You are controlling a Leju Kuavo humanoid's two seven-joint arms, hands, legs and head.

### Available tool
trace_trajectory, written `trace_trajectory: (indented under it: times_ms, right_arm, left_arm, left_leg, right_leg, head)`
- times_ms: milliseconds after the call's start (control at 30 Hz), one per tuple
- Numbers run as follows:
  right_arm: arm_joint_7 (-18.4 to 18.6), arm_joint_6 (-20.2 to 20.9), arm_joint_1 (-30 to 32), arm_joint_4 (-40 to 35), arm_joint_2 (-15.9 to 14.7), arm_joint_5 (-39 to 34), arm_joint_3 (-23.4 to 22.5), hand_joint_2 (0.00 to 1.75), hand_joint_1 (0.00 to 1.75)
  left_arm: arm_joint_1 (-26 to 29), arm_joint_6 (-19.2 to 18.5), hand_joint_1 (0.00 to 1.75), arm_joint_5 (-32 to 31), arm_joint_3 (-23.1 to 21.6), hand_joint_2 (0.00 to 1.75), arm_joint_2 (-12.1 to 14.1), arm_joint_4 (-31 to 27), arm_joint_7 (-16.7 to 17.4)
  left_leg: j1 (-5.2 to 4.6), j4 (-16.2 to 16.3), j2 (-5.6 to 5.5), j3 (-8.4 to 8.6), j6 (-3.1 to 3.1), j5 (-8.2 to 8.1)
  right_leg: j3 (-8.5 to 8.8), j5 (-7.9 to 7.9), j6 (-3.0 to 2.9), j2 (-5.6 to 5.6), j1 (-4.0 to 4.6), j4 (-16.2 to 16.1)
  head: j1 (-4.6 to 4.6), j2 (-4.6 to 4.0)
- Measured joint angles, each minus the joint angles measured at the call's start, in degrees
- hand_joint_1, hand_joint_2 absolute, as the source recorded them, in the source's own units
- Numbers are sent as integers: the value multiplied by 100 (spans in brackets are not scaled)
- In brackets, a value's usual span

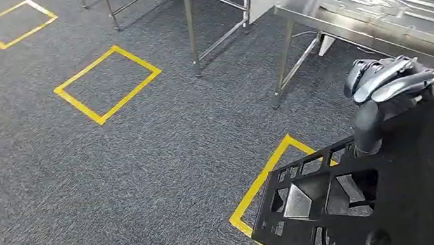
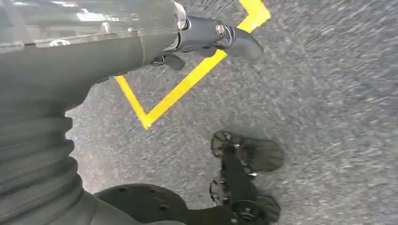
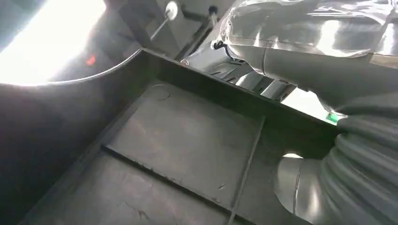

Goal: Take the parts from the cabinet and place them on the table.

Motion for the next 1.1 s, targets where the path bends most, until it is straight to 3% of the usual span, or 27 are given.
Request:
trace_trajectory:
  times_ms: [33, 133, 167, 200, 233, 267, 333, 367, 400, 467, 500, 533, 600, 667, 700, 733, 767, 833, 867, 900, 933, 967, 1000, 1033, 1067, 1100]
  right_arm:
    - [-2, 4, -5, 4, -2, -15, 0, 175, 175]
    - [-4, 42, -38, 50, -18, -87, 2, 175, 175]
    - [-4, 42, -50, 59, -20, -94, 2, 175, 175]
    - [-4, 42, -53, 68, -20, -94, 2, 175, 175]
    - [-18, 31, -90, 77, -20, -103, 2, 175, 175]
    - [-15, 28, -106, 90, -24, -109, 2, 175, 175]
    - [-13, 26, -102, 120, -24, -142, 2, 175, 175]
    - [-13, 26, -100, 138, -24, -157, 2, 175, 175]
    - [-13, 26, -100, 153, -26, -168, 2, 175, 175]
    - [-13, 28, -102, 177, -24, -186, 2, 175, 175]
    - [-13, 28, -110, 188, -24, -186, 2, 175, 175]
    - [-13, 31, -123, 199, -24, -186, 2, 175, 175]
    - [-13, 37, -138, 221, -22, -177, 2, 175, 175]
    - [-13, 42, -141, 234, -11, -138, 9, 175, 175]
    - [-13, 44, -144, 234, -11, -101, 13, 175, 175]
    - [-13, 50, -176, 236, -9, -89, 15, 175, 175]
    - [-11, 61, -214, 249, -5, -76, 22, 175, 175]
    - [-11, 74, -222, 275, 9, -74, 28, 175, 175]
    - [-11, 83, -224, 289, 9, -74, 31, 175, 175]
    - [-9, 98, -227, 299, 9, -74, 31, 175, 175]
    - [-5, 100, -239, 310, 9, -74, 31, 175, 175]
    - [-2, 103, -256, 313, 9, -74, 31, 175, 175]
    - [0, 109, -281, 313, 9, -74, 33, 175, 175]
    - [4, 107, -313, 313, 9, -76, 33, 175, 175]
    - [4, 107, -345, 319, 9, -79, 35, 175, 175]
    - [7, 103, -359, 319, 9, -90, 35, 175, 175]
  left_arm:
    - [-2, 39, 0, 53, 43, 175, 29, -2, -35]
    - [-13, 92, 0, 207, 247, 175, 142, -2, -164]
    - [-20, 53, 0, 214, 290, 175, 195, -9, -188]
    - [-32, 28, 0, 214, 314, 175, 256, -15, -199]
    - [-35, 19, 0, 214, 345, 175, 293, -15, -214]
    - [-30, 17, 0, 216, 387, 175, 343, -15, -216]
    - [-4, 46, 0, 245, 461, 175, 428, -15, -172]
    - [16, 63, 0, 260, 496, 175, 452, -15, -148]
    - [28, 65, 0, 275, 537, 175, 468, -15, -122]
    - [19, 37, 0, 275, 573, 175, 474, -15, -118]
    - [8, 8, 0, 275, 577, 175, 474, -15, -116]
    - [10, -22, 0, 273, 581, 175, 472, -15, -109]
    - [3, -48, 0, 275, 588, 175, 457, -15, -111]
    - [-28, -120, 0, 345, 625, 175, 439, -15, -177]
    - [-46, -149, 0, 354, 651, 175, 398, -15, -209]
    - [-54, -149, 0, 350, 675, 175, 400, -17, -247]
    - [-45, -142, 0, 339, 680, 175, 398, -17, -251]
    - [-15, -123, 0, 330, 693, 175, 398, -15, -245]
    - [-9, -112, 0, 321, 708, 175, 398, -15, -236]
    - [-10, -96, 0, 323, 717, 175, 398, -15, -227]
    - [-16, -90, 0, 321, 719, 175, 398, -17, -227]
    - [-24, -81, 0, 321, 719, 175, 398, -17, -223]
    - [-28, -77, 0, 319, 719, 175, 398, -15, -218]
    - [-28, -77, 0, 308, 721, 175, 398, -17, -210]
    - [-24, -79, 0, 284, 723, 175, 398, -15, -203]
    - [-27, -79, 0, 269, 723, 175, 398, -15, -188]
  left_leg:
    - [-44, 8, 42, 10, -38, -27]
    - [-27, -5, 225, 63, -119, -59]
    - [-32, -3, 305, 96, -164, -87]
    - [16, 61, 167, 91, -199, -156]
    - [26, 316, -130, -8, -213, -331]
    - [39, 734, -281, -199, -225, -552]
    - [43, 1649, -402, -655, -251, -914]
    - [43, 1871, -420, -791, -256, -918]
    - [44, 1783, -424, -781, -253, -767]
    - [57, 951, -485, -455, -229, -225]
    - [77, 404, -670, -226, -216, 47]
    - [86, 180, -917, -131, -188, 6]
    - [79, 104, -842, -122, -167, -2]
    - [68, 79, -734, -101, -83, 28]
    - [106, 23, -654, -91, -26, 74]
    - [91, 0, -595, -80, -4, 86]
    - [76, -1, -524, -82, 30, 82]
    - [60, 0, -381, -88, 41, 74]
    - [59, 3, -305, -93, 41, 71]
    - [60, 4, -230, -90, 38, 64]
    - [60, 6, -162, -82, 26, 53]
    - [62, 11, -95, -66, 13, 36]
    - [62, 17, -34, -42, -12, 17]
    - [39, 27, 17, -23, -41, -7]
    - [5, 55, 50, -32, -86, -41]
    - [3, 42, 110, -6, -112, -49]
  right_leg:
    - [36, -71, -64, -161, 68, -78]
    - [0, -54, -138, 83, 90, -83]
    - [16, -29, -183, 170, 62, -128]
    - [60, -8, -211, 227, 26, -164]
    - [64, -6, -248, 286, 21, -172]
    - [59, 1, -278, 340, 23, -171]
    - [51, 0, -290, 500, 33, -165]
    - [54, 0, -290, 594, 37, -161]
    - [60, 0, -289, 682, 37, -156]
    - [70, -7, -279, 838, 35, -133]
    - [68, -18, -260, 908, 30, -114]
    - [46, -24, -228, 963, 53, -90]
    - [-23, 8, -155, 1085, 27, -75]
    - [-46, 44, -62, 1218, 10, -108]
    - [-55, 11, -53, 1143, 7, -75]
    - [-138, -136, -27, 760, 44, 112]
    - [-325, -374, 7, 561, 33, 502]
    - [-770, -768, 50, 452, 4, 1429]
    - [-916, -829, 69, 447, -10, 1724]
    - [-922, -753, 84, 438, -24, 1722]
    - [-776, -557, 94, 411, -35, 1440]
    - [-501, -304, 92, 345, -37, 924]
    - [-177, -72, 78, 189, -31, 338]
    - [30, -41, 49, -89, -3, -52]
    - [33, -41, -31, -61, 45, -89]
    - [13, -42, -64, 29, 49, -83]
  head:
    - [0, 2]
    - [-2, 2]
    - [-2, 0]
    - [0, 0]
    - [-2, 0]
    - [-2, 0]
    - [-2, 0]
    - [-2, 0]
    - [-2, 0]
    - [-2, 0]
    - [-2, 0]
    - [-2, 2]
    - [0, 0]
    - [-2, 2]
    - [-2, 0]
    - [0, 0]
    - [-2, 2]
    - [0, 0]
    - [0, 0]
    - [-2, 0]
    - [-2, 0]
    - [0, 0]
    - [0, 0]
    - [0, 2]
    - [-2, 0]
    - [-2, 0]
